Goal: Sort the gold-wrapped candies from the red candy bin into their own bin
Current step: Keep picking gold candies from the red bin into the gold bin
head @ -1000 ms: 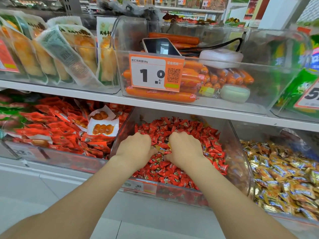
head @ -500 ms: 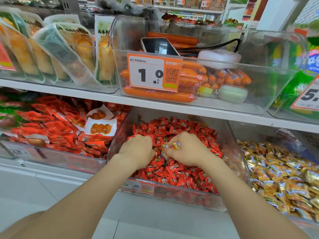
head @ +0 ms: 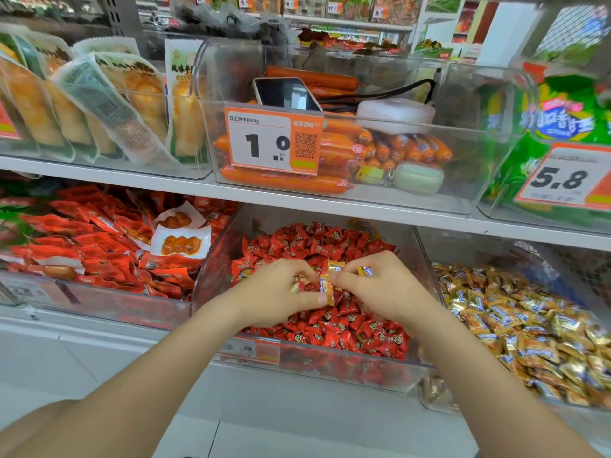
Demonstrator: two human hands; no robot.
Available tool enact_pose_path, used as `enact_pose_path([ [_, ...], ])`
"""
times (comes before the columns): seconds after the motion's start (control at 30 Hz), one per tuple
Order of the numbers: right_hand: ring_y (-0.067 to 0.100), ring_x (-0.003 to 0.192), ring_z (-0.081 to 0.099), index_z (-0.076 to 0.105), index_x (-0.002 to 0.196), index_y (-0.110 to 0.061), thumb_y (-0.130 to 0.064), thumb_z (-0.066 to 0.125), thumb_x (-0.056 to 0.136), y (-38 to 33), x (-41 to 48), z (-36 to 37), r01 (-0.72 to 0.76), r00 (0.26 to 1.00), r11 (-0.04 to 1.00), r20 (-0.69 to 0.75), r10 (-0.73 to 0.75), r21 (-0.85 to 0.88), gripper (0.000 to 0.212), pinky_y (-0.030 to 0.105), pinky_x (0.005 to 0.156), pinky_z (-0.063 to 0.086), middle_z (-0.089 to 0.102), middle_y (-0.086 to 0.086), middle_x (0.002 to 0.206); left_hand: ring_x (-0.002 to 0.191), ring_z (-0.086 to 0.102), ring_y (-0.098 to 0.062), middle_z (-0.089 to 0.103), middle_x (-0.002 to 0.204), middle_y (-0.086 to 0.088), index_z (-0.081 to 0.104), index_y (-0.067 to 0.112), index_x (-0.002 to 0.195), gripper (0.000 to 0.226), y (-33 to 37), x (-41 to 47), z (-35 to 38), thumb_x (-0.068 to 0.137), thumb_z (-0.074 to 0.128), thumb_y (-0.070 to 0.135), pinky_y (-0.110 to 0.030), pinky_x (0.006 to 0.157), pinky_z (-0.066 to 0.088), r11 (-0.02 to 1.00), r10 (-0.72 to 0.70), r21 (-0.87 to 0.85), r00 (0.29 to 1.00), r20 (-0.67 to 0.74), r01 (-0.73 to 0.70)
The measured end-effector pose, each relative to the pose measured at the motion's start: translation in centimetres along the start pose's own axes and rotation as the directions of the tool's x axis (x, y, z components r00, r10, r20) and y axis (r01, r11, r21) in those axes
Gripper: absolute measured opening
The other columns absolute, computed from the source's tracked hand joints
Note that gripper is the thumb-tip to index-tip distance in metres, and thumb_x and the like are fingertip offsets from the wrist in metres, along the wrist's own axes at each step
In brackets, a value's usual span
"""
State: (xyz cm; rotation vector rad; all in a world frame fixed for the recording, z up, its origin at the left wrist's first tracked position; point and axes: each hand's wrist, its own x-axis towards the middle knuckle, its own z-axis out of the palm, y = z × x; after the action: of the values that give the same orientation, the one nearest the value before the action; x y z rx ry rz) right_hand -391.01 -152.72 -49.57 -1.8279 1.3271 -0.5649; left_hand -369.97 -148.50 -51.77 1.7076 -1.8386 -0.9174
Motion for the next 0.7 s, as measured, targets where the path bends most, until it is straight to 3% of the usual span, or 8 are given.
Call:
enact_pose_path([
  [0.03,0.02,0.052,0.039,0.078,0.079,-0.018,-0.042,0.074,0.094,0.0,-0.3,-0.1,0.005,1.0,1.0,0.012,-0.005,0.022,0.029,0.029,0.049,0.035,0.04,0.003,0.055,0.049,0.055,-0.009,0.059,0.065,0.006,0.065,0.034,0.118,0.029,0.5,-0.2,0.3,0.094,0.075,0.046,-0.026,0.047,0.043,0.994,-0.005,-0.107,0.998,0.06,0.011],
  [0.1,0.021,0.053,0.037,0.079,0.081,-0.018,-0.043,0.073,0.096,-0.1,-1.0,-0.5,-0.003,0.998,0.998,0.069,-0.002,0.069,0.03,0.027,0.046,0.032,0.038,0.007,0.06,0.051,0.056,-0.013,0.059,0.066,-0.001,0.067,0.036,0.113,0.019,1.0,-0.4,0.9,0.096,0.073,0.043,-0.029,0.048,0.045,0.983,0.021,-0.181,0.996,0.083,-0.005],
  [0.2,0.023,0.056,0.036,0.079,0.085,-0.019,-0.049,0.071,0.097,-0.1,-1.7,-1.2,-0.05,0.99,0.994,0.136,0.036,0.099,0.033,0.026,0.046,0.03,0.04,0.008,0.066,0.05,0.057,-0.015,0.063,0.067,-0.008,0.07,0.032,0.094,0.011,1.5,-0.6,1.5,0.1,0.069,0.042,-0.031,0.049,0.046,0.985,0.057,-0.168,0.998,0.038,-0.05],
  [0.3,0.017,0.052,0.046,0.08,0.091,-0.017,-0.057,0.07,0.095,0.3,-2.3,-1.8,-0.131,0.983,0.991,0.137,0.126,0.029,0.041,0.025,0.045,0.037,0.053,0.001,0.065,0.053,0.059,-0.014,0.07,0.078,-0.011,0.068,0.028,0.097,0.012,2.1,-0.5,2.2,0.103,0.064,0.038,-0.027,0.045,0.043,0.977,0.119,-0.177,0.993,-0.024,-0.121],
  [0.4,0.012,0.049,0.045,0.079,0.088,-0.014,-0.062,0.07,0.093,0.5,-3.0,-1.9,-0.214,0.96,0.972,0.204,0.191,0.099,0.049,0.023,0.044,0.034,0.053,-0.002,0.063,0.057,0.06,-0.014,0.075,0.086,-0.005,0.066,0.028,0.099,0.008,2.5,-0.3,2.7,0.104,0.064,0.034,-0.022,0.046,0.041,0.969,0.154,-0.193,0.988,-0.006,-0.153],
  [0.53,0.015,0.05,0.041,0.079,0.095,-0.022,-0.057,0.07,0.095,0.0,-4.6,-2.7,-0.179,0.977,0.964,0.153,0.151,0.196,0.036,0.023,0.041,0.032,0.05,0.002,0.067,0.051,0.052,-0.007,0.067,0.07,0.001,0.069,0.032,0.104,0.007,2.1,0.2,3.9,0.102,0.064,0.036,-0.031,0.053,0.042,0.987,0.148,0.061,0.989,0.009,-0.148],
  [0.63,0.019,0.049,0.046,0.077,0.097,-0.018,-0.046,0.066,0.101,0.2,-5.7,-4.2,-0.027,1.0,0.964,0.014,0.025,0.265,0.03,0.024,0.04,0.035,0.056,0.004,0.065,0.072,0.063,-0.008,0.069,0.086,0.009,0.069,0.034,0.11,0.011,1.7,0.5,4.3,0.102,0.061,0.032,-0.035,0.072,0.054,0.934,0.167,0.324,0.985,-0.035,-0.147],
  [0.7,0.021,0.048,0.051,0.077,0.089,-0.016,-0.043,0.064,0.103,1.1,-6.2,-5.9,0.061,0.991,0.954,-0.131,-0.023,0.295,0.032,0.025,0.042,0.036,0.061,0.003,0.065,0.084,0.066,-0.014,0.071,0.091,0.009,0.07,0.031,0.108,0.011,1.5,0.7,4.3,0.101,0.061,0.034,-0.041,0.079,0.057,0.9,0.155,0.412,0.988,0.011,-0.145],
])
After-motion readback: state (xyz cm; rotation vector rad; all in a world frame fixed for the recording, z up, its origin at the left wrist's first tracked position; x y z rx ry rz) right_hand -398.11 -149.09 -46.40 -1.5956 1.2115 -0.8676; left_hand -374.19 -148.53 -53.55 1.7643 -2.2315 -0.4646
